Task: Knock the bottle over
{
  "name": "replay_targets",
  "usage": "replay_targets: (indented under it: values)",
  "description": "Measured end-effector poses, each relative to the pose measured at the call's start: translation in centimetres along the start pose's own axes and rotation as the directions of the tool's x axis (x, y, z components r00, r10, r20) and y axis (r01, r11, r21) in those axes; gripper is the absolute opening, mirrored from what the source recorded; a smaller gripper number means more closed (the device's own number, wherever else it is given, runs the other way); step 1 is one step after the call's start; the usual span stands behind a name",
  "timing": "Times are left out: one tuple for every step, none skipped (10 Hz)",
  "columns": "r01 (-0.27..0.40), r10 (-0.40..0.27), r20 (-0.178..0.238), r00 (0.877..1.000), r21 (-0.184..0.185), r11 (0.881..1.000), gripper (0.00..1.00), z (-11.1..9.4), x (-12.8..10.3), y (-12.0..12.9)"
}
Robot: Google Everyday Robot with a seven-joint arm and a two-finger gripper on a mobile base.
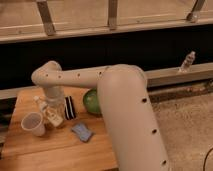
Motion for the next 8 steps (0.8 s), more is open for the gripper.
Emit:
replay_targets:
  values:
    - [-0.03, 0.03, 0.036, 0.999, 0.011, 0.999, 0.0, -1.5, -0.5, -2.4]
    - [-0.066, 0.064, 0.078, 0.995, 0.023, 0.998, 0.0, -3.1, -0.9, -4.6]
    - [-0.1, 0.096, 0.108, 0.989, 0.035, 0.994, 0.0, -4.4, -0.9, -6.5]
    - [-0.143, 0.135, 0.146, 0.98, 0.045, 0.989, 0.0, -5.8, -0.8, -8.8]
    - [-0.194, 0.183, 0.186, 0.966, 0.048, 0.98, 0.0, -7.2, -0.4, -11.4]
    - [-0.259, 0.243, 0.222, 0.944, 0.043, 0.965, 0.02, -8.3, 0.8, -14.2]
    - [-0.305, 0.286, 0.246, 0.926, 0.041, 0.951, 0.03, -8.9, 2.0, -16.3]
    - [-0.327, 0.307, 0.257, 0.916, 0.039, 0.944, 0.03, -9.2, 2.6, -17.2]
